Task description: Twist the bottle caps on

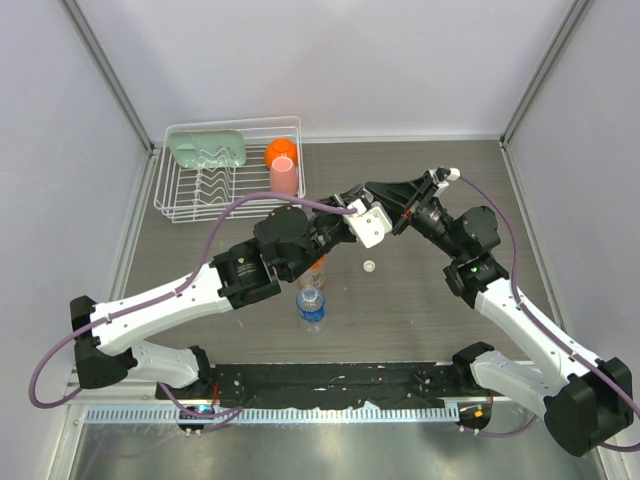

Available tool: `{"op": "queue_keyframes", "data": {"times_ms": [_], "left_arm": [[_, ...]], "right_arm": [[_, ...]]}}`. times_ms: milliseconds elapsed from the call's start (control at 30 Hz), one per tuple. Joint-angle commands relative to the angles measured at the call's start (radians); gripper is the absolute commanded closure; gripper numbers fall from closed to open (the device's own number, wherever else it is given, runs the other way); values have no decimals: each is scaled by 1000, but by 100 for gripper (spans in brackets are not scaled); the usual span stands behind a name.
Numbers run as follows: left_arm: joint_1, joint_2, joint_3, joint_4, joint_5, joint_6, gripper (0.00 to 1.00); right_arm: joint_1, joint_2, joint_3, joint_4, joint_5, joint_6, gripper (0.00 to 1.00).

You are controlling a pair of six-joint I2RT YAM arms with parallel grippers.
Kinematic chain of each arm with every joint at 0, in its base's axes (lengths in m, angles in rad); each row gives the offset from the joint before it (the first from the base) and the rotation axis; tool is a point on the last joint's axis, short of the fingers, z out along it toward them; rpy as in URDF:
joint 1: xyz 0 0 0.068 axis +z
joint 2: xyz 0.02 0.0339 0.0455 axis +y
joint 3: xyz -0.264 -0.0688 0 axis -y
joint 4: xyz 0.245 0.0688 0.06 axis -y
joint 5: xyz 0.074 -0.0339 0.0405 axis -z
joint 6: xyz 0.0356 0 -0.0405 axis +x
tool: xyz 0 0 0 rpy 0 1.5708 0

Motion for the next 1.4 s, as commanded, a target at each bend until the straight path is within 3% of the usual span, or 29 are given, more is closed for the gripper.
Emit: {"op": "queue_keyframes", "data": {"times_ms": [0, 67, 133, 167, 233, 267, 400, 467, 533, 567, 600, 667, 700, 733, 833, 1033, 1367], "left_arm": [[-15, -11, -8, 10, 1, -13, 100], [-15, -12, -1, 3, -10, -14, 100], [-15, -20, 9, -10, -25, -24, 94], [-15, -24, 19, -16, -29, -28, 77], [-15, -40, 36, -65, -30, -47, 61], [-13, -46, 52, -83, -32, -51, 48], [5, -87, 95, -204, -15, -97, 37], [26, -121, 128, -262, 4, -129, 24], [39, -156, 138, -342, 37, -148, 17], [49, -190, 148, -374, 48, -190, 3], [57, -202, 160, -492, 104, -227, 0], [86, -213, 215, -658, 201, -333, 0], [100, -218, 229, -835, 267, -353, 1], [131, -222, 225, -914, 439, -370, 0], [177, -276, 92, -1060, 644, -442, 0], [209, -452, -173, -867, 666, -522, 0], [211, -471, -382, -545, 496, -628, 1]], "right_arm": [[3, -17, 38, 72, 1, -18, 79], [3, -29, 41, 41, 3, -43, 88], [0, -38, 56, -37, 1, -99, 94], [-3, -47, 59, -81, 0, -116, 95], [-19, -58, 61, -123, -3, -162, 97], [-23, -66, 61, -141, -6, -175, 98], [-57, -78, 58, -216, -28, -224, 99], [-80, -84, 67, -250, -40, -271, 99], [-110, -92, 99, -351, -55, -354, 99], [-121, -92, 111, -382, -60, -389, 99], [-134, -95, 142, -446, -65, -423, 99], [-163, -98, 186, -527, -59, -565, 99], [-164, -97, 214, -645, -45, -618, 98], [-166, -95, 272, -698, -28, -679, 98], [-164, -92, 360, -847, 38, -849, 97], [-164, -106, 443, -979, 101, -1011, 96], [-164, -140, 447, -987, 122, -1038, 94]]}}
